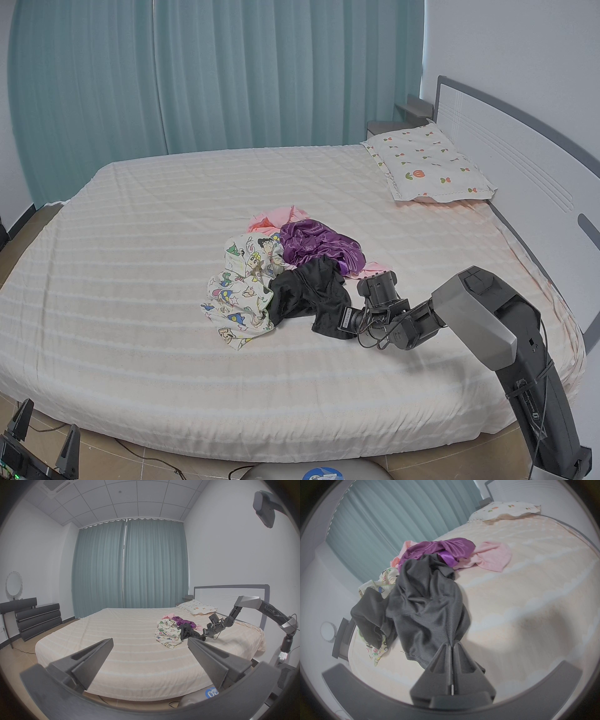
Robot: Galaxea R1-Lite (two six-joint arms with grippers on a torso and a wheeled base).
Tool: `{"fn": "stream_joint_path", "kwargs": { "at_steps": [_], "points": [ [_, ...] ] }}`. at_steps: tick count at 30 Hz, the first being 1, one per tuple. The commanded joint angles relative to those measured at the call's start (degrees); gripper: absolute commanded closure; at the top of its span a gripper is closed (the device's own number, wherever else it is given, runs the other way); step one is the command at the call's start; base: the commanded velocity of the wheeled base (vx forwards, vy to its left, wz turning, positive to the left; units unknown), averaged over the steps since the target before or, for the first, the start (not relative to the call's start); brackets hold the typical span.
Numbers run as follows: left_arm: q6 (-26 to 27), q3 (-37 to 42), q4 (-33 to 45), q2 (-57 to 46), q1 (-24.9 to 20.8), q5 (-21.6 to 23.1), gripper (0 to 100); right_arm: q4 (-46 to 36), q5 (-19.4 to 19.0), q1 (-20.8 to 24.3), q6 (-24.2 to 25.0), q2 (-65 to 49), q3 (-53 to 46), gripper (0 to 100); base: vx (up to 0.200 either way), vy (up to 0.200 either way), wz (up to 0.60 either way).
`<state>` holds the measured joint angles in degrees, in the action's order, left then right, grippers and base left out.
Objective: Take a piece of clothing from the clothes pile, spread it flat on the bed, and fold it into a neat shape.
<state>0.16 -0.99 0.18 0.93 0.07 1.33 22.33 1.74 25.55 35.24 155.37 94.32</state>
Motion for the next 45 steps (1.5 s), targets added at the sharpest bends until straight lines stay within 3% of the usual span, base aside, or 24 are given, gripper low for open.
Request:
{"fn": "stream_joint_path", "kwargs": {
  "at_steps": [1,4,5,11,13,16,17,22,23,25,29,33,36,39,40,42,45],
  "points": [
    [0.1,0.7,0.0,-0.5,0.0,0.1,0,1.0,-1.4,-1.7,4.9,-10.3,-11.3,100,0.0,0.0,0.0],
    [0.4,0.7,-0.3,-0.6,0.0,0.2,0,3.2,-4.7,-2.3,6.3,-14.9,-17.9,100,0.0,0.0,0.0],
    [1.1,0.8,-0.3,-0.7,0.0,0.4,0,7.4,-7.5,-2.5,7.6,-19.8,-26.1,100,0.0,0.0,0.0],
    [1.1,0.8,-0.4,-0.8,0.0,1.3,0,24.9,-11.6,-2.7,11.8,-29.6,-46.4,100,0.0,0.0,0.0],
    [-1.1,-2.6,-2.6,-0.2,0.0,2.1,0,28.5,-12.5,-2.8,12.0,-32.1,-51.2,100,0.0,0.0,0.0],
    [-11.4,-17.6,-4.8,8.3,-0.4,2.9,0,31.1,-13.7,-3.4,12.4,-36.5,-56.3,100,0.0,0.0,0.0],
    [-12.6,-19.8,-4.6,11.2,-0.2,3.2,0,31.4,-14.2,-3.5,12.6,-37.6,-57.4,100,0.0,0.0,0.0],
    [-11.6,-20.9,-4.7,25.6,-0.7,4.1,0,34.6,-17.4,-3.9,20.9,-45.9,-62.5,100,0.0,0.0,0.0],
    [-10.0,-20.1,-5.2,32.6,-2.5,6.0,0,37.1,-19.3,-5.2,26.2,-49.3,-64.6,100,0.0,0.0,0.0],
    [-9.7,-20.1,-6.8,40.0,-5.9,6.0,0,39.9,-20.7,-6.7,29.2,-51.5,-67.1,100,0.0,0.0,0.0],
    [-9.9,-18.4,-13.5,53.5,-13.3,5.9,0,46.0,-23.1,-10.2,29.8,-52.6,-69.4,100,0.0,0.0,0.0],
    [-11.0,-17.4,-20.3,67.5,-20.5,4.8,0,47.5,-23.2,-10.3,29.2,-52.4,-70.1,100,0.0,0.0,0.0],
    [-14.2,-18.0,-26.0,77.6,-25.1,1.3,0,47.7,-23.3,-9.9,28.4,-52.8,-69.6,100,0.0,0.0,0.0],
    [-19.1,-18.5,-36.8,90.6,-31.8,-4.9,0,47.7,-23.4,-7.4,26.5,-55.0,-69.6,100,0.0,0.0,0.0],
    [-19.1,-18.5,-36.8,90.6,-31.8,-4.9,0,47.7,-23.4,-7.4,26.5,-55.0,-69.6,100,0.0,0.0,0.0],
    [-22.9,-20.1,-44.4,100.4,-36.2,-10.7,0,47.8,-23.5,-5.2,25.7,-57.6,-67.2,100,0.0,0.0,0.0],
    [-24.9,-23.4,-47.8,108.0,-38.7,-13.5,0,47.4,-24.4,-3.1,25.6,-59.5,-65.1,100,0.0,0.0,0.0]
  ]
}}
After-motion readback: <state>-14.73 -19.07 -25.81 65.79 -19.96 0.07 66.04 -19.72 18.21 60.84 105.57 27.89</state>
